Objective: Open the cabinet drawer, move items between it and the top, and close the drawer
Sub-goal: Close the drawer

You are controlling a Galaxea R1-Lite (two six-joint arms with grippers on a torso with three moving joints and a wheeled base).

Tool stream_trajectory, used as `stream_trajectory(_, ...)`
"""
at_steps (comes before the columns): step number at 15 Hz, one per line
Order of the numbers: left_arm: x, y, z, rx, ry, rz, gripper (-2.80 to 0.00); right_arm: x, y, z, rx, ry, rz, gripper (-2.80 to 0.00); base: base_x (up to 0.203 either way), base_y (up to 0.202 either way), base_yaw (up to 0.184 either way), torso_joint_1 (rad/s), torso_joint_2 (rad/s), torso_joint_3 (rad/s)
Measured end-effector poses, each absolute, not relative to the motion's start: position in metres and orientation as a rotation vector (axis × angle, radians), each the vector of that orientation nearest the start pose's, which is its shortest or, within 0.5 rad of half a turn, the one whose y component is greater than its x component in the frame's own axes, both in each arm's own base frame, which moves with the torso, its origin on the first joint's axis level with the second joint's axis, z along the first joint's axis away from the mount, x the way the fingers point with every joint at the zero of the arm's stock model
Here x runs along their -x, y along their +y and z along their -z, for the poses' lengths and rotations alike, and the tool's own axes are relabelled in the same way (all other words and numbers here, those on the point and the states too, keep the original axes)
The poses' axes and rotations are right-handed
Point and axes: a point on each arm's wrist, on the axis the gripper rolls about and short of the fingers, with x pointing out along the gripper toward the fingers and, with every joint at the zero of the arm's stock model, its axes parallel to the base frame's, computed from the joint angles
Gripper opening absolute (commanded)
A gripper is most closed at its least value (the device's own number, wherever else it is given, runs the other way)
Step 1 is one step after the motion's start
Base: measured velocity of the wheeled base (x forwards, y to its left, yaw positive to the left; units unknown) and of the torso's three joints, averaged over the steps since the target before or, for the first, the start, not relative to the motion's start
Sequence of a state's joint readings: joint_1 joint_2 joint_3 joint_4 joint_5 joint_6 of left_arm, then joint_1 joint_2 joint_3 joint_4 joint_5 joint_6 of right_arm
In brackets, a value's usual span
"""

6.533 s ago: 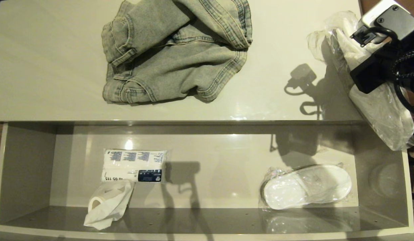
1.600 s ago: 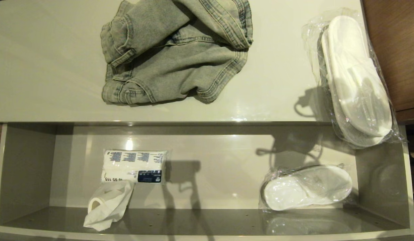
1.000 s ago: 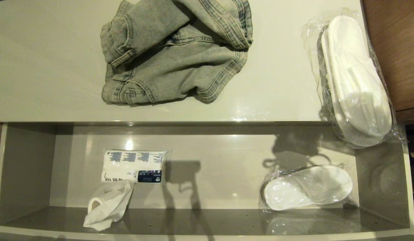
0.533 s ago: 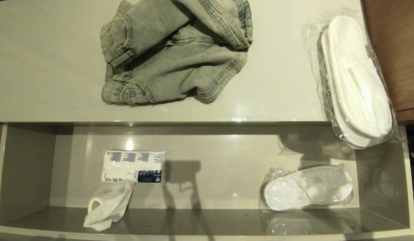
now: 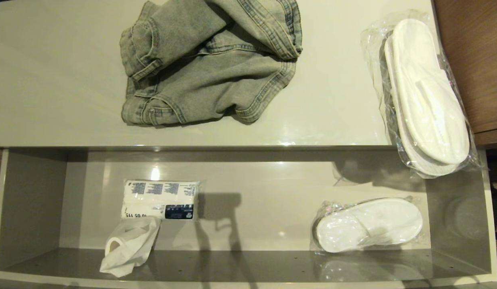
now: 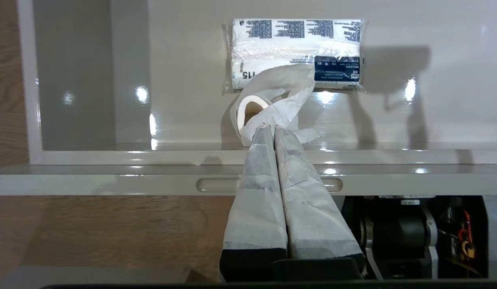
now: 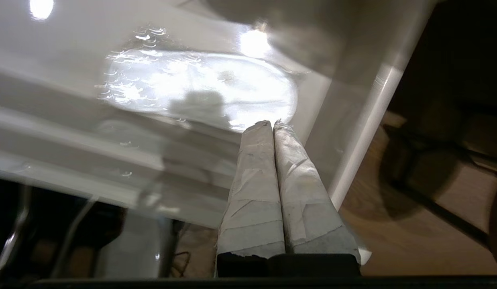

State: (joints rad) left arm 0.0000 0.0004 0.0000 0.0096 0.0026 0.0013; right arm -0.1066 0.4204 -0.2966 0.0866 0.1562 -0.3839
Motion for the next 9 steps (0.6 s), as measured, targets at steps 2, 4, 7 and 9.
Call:
stream_trajectory(2, 0.023, 0.0, -0.075, -0.002, 0.009, -0.003, -2.8, -0.006, 0.003, -0.148, 0.377, 0.194, -0.12, -2.8, 0.0, 0.0, 0.0, 0.0, 0.0, 0.0)
stream_trajectory(4, 0.023, 0.0, -0.074, -0.002, 0.011, -0.002, -2.8, -0.003, 0.004, -0.144, 0.385, 0.185, -0.127, -2.8, 0.0, 0.0, 0.0, 0.0, 0.0, 0.0)
stream_trajectory(7, 0.023, 0.0, -0.075, -0.002, 0.009, -0.004, -2.8, 0.003, 0.005, -0.132, 0.391, 0.148, -0.116, -2.8, 0.0, 0.0, 0.0, 0.0, 0.0, 0.0)
stream_trajectory(9, 0.023, 0.0, -0.075, -0.001, 0.009, -0.002, -2.8, 0.004, 0.005, -0.126, 0.386, 0.137, -0.109, -2.8, 0.0, 0.0, 0.0, 0.0, 0.0, 0.0)
